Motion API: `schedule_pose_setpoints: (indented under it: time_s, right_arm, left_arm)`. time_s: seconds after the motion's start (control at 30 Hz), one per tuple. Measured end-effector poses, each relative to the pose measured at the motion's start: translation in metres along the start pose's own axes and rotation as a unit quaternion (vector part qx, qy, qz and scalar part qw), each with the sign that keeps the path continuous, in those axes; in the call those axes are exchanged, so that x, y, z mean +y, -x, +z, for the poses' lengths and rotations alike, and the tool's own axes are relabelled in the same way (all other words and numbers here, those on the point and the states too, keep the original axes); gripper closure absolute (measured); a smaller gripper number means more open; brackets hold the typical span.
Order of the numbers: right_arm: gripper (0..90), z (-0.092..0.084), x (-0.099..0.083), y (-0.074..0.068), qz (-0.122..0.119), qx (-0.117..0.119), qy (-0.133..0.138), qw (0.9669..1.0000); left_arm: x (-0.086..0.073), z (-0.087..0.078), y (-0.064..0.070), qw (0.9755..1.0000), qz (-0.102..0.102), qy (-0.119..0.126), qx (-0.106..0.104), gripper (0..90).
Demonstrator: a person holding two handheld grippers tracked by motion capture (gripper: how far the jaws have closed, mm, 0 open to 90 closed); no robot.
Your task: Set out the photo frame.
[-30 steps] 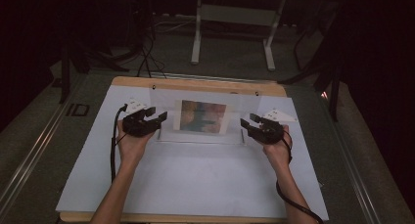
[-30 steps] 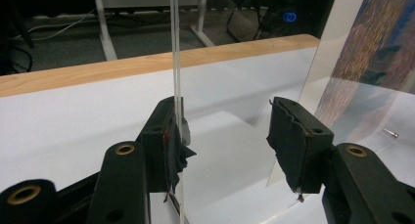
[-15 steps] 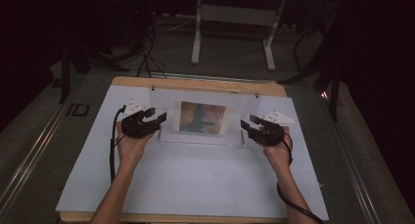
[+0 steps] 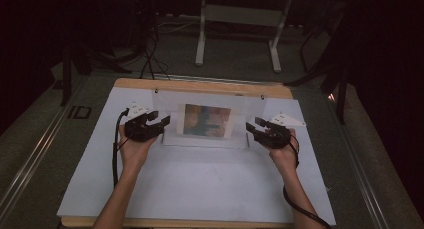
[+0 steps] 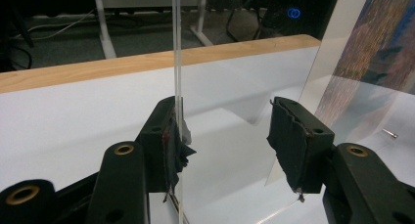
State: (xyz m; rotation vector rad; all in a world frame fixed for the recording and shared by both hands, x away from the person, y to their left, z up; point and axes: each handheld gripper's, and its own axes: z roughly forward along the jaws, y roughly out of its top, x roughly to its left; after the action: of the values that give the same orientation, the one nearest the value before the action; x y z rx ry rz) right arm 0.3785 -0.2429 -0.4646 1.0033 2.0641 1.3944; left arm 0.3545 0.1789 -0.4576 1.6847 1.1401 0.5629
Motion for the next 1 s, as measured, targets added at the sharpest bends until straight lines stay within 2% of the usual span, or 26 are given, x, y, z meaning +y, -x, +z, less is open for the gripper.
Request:
schedule_pose_setpoints:
  time_s: [0.1, 0.4, 0.7, 0.9, 0.93, 0.97, 1.0]
  right_arm:
    - [52.0, 0.0001, 0.0, 0.0003, -0.001, 0.001, 0.0, 1.0]
    - [52.0, -0.0005, -0.0003, 0.0015, 0.001, 0.005, 0.0, 1.0]
    - [52.9, -0.0024, -0.0009, -0.0016, -0.006, 0.003, 0.0, 1.0]
    - [52.5, -0.0019, -0.0006, -0.0008, -0.006, 0.004, 0.0, 1.0]
    - [52.2, -0.0021, -0.0005, -0.0004, -0.009, 0.006, -0.002, 0.9999]
    - [52.2, -0.0021, -0.0005, -0.0004, -0.009, 0.006, -0.002, 0.9999]
    - [50.2, -0.0031, 0.0006, 0.0002, -0.017, 0.005, -0.012, 0.9998]
  left_arm:
    - [-0.0003, -0.0004, -0.0016, 1.0, -0.002, 0.0, -0.005, 47.6]
    - [0.0016, -0.003, 0.0015, 0.9999, -0.002, -0.01, -0.001, 48.1]
    - [-0.0004, -0.002, -0.003, 0.9999, -0.002, -0.003, -0.01, 48.2]
    - [-0.0019, -0.0015, -0.0056, 0.9997, -0.009, 0.0, -0.021, 47.7]
    - [-0.0014, -0.0009, -0.0069, 0.9996, -0.003, -0.007, -0.028, 45.9]
    - [-0.0014, -0.0009, -0.0069, 0.9996, -0.003, -0.007, -0.028, 45.2]
    - [-0.0015, -0.001, -0.0068, 0.9996, 0.006, -0.009, -0.025, 45.0]
